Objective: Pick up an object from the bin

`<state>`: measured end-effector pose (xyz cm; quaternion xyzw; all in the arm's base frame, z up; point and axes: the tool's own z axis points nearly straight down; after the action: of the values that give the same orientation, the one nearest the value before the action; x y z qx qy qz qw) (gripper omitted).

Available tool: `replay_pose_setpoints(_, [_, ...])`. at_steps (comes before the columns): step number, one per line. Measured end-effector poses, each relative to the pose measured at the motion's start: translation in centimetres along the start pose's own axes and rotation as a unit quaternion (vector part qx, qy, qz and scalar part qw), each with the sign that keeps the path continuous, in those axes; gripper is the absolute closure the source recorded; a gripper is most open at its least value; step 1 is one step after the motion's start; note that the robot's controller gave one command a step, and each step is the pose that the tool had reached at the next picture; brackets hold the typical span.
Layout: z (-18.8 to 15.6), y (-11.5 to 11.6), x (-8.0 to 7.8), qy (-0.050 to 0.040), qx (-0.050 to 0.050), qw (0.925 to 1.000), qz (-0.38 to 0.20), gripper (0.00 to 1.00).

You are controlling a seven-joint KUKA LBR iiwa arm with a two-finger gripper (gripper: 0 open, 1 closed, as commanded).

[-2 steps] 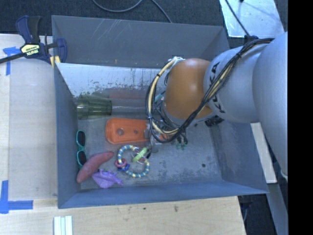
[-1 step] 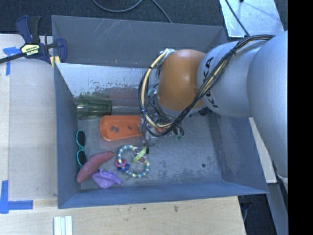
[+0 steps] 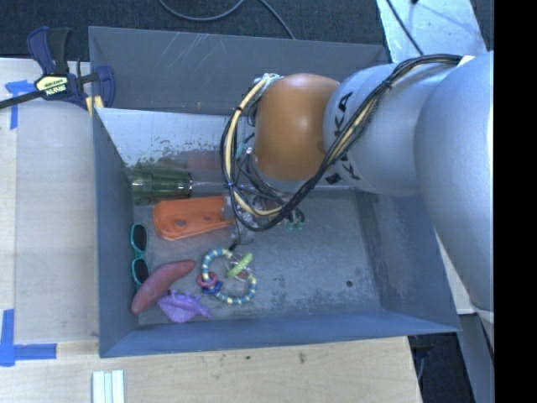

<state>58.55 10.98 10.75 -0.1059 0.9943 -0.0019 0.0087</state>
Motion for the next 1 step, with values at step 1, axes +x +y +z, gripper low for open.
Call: replay_pose_setpoints(1, [-1.75, 0.18, -1.24, 0.0028, 0.000, 0.9975, 0.070, 1.00])
